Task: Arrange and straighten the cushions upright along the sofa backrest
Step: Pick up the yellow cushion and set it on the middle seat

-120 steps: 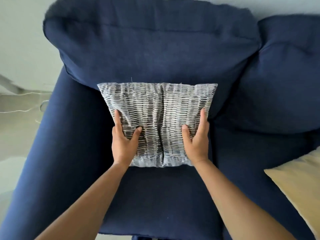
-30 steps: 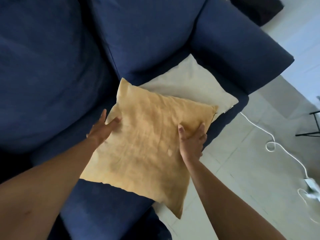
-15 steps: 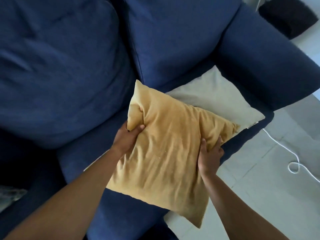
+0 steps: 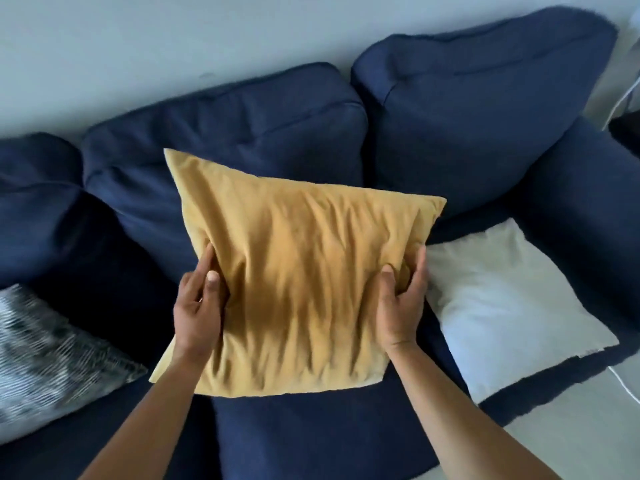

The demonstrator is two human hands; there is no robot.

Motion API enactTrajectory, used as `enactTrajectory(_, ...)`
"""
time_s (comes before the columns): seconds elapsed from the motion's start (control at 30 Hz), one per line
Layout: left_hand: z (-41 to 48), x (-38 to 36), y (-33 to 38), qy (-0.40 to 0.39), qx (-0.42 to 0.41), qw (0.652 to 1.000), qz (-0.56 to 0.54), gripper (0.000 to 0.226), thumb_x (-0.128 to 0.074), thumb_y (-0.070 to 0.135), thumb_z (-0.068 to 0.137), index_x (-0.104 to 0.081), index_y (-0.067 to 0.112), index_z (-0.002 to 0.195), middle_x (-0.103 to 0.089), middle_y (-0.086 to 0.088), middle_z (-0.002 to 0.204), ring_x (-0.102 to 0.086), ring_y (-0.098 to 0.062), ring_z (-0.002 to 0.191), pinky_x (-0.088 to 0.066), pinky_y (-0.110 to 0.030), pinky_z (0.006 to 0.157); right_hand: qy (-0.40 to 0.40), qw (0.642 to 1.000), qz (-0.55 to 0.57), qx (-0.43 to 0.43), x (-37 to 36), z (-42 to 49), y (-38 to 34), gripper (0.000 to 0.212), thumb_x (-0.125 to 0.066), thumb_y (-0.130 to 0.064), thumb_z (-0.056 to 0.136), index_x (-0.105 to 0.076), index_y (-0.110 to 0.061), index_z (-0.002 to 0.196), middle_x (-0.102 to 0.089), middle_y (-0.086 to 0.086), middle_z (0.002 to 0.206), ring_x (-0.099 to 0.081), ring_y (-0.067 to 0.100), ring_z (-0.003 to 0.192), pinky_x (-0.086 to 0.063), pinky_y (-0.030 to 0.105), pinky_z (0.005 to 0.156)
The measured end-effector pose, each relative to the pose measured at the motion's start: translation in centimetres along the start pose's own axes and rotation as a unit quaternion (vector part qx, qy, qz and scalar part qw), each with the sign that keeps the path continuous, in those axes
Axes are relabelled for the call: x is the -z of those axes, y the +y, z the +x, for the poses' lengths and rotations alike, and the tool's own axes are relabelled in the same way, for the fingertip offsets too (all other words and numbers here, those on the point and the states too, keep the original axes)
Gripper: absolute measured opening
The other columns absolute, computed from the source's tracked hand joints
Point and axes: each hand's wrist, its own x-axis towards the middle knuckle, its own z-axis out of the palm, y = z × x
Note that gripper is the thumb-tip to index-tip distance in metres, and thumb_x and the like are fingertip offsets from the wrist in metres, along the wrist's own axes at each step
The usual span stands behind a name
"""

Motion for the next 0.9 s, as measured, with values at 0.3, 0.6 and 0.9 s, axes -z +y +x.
enactTrajectory(0.3,0.6,2.1,-6.8,0.001,0.180,0.983,-0.039,0.060,-0.054,0.036,0.103,-0.025,0.051,0.154,-0.061,0.013,0.118,-0.058,0.002,0.110,-0.040,-0.027,0.097,-0.116,0.980,-0.155,0.034,-7.6,3.7,0.1,0.080,-0.053,-0.023,0.091,-0.009,-0.026,0.158,-0.029,0.006,0.157,-0.048,0.023,0.124,-0.043,0.030,0.086)
enactTrajectory(0.6,6.9,2.9,-5.9,0.070,0.169,0.974,-0.130,0.072,-0.065,0.048,0.094,-0.031,0.035,0.156,-0.063,0.003,0.133,-0.057,-0.008,0.123,-0.042,-0.031,0.107,-0.008,0.976,-0.175,0.129,-9.4,9.4,-5.4,0.093,-0.058,-0.054,0.085,-0.006,-0.028,0.157,-0.014,0.010,0.164,-0.024,0.026,0.147,-0.021,0.052,0.108)
enactTrajectory(0.9,7.8,2.3,-4.3,0.152,0.179,0.962,-0.136,0.019,-0.060,0.029,0.099,-0.077,0.034,0.092,-0.072,0.017,0.080,-0.064,-0.008,0.086,-0.050,-0.025,0.079,-0.083,0.987,-0.118,0.066,-10.1,11.2,-7.8,0.078,-0.059,-0.043,0.092,-0.016,-0.030,0.157,-0.031,-0.008,0.160,-0.033,0.013,0.144,-0.024,0.015,0.100)
